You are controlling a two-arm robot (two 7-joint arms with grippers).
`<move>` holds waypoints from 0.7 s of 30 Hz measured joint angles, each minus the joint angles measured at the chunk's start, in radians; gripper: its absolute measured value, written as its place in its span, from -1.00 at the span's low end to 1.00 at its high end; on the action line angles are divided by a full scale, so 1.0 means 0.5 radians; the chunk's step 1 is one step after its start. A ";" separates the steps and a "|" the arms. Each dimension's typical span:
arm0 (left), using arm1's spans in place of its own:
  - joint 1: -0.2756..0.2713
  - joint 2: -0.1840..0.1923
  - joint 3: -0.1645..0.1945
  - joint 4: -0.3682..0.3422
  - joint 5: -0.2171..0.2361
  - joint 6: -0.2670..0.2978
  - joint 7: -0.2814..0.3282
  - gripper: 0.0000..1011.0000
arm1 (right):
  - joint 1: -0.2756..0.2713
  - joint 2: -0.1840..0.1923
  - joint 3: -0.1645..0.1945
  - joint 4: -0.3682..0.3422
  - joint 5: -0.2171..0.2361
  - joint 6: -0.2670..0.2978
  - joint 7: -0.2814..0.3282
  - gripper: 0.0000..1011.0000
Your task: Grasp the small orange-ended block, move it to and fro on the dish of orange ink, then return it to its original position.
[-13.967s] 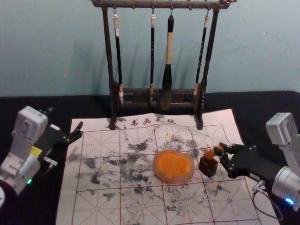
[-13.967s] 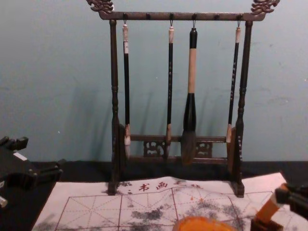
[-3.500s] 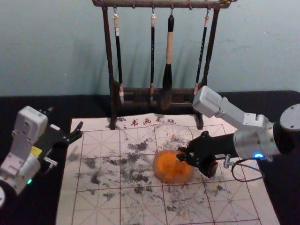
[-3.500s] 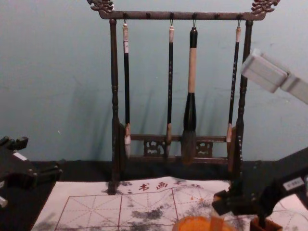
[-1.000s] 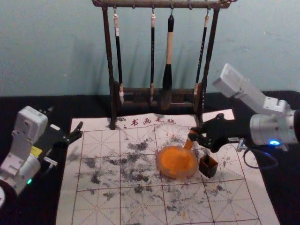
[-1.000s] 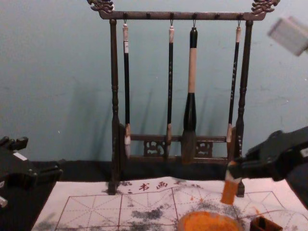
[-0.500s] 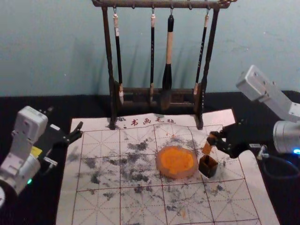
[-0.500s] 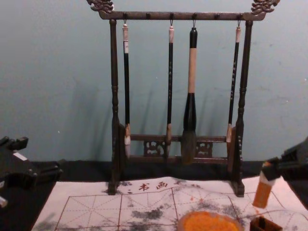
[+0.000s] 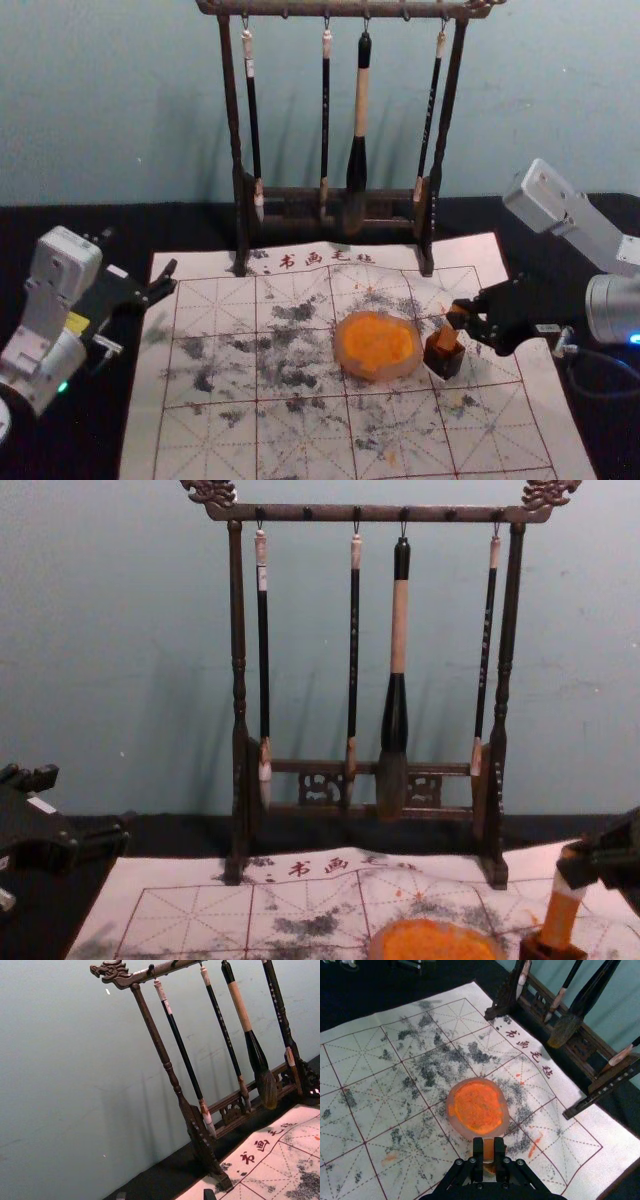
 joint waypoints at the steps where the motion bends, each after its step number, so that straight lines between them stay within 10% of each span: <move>1: 0.000 0.000 0.000 0.000 0.000 0.000 0.000 0.98 | 0.000 0.001 -0.004 0.005 -0.001 0.003 0.000 -0.84; 21: 0.000 0.000 0.000 0.000 0.000 0.000 0.000 0.98 | 0.030 -0.058 -0.031 0.120 -0.034 0.013 -0.007 -0.84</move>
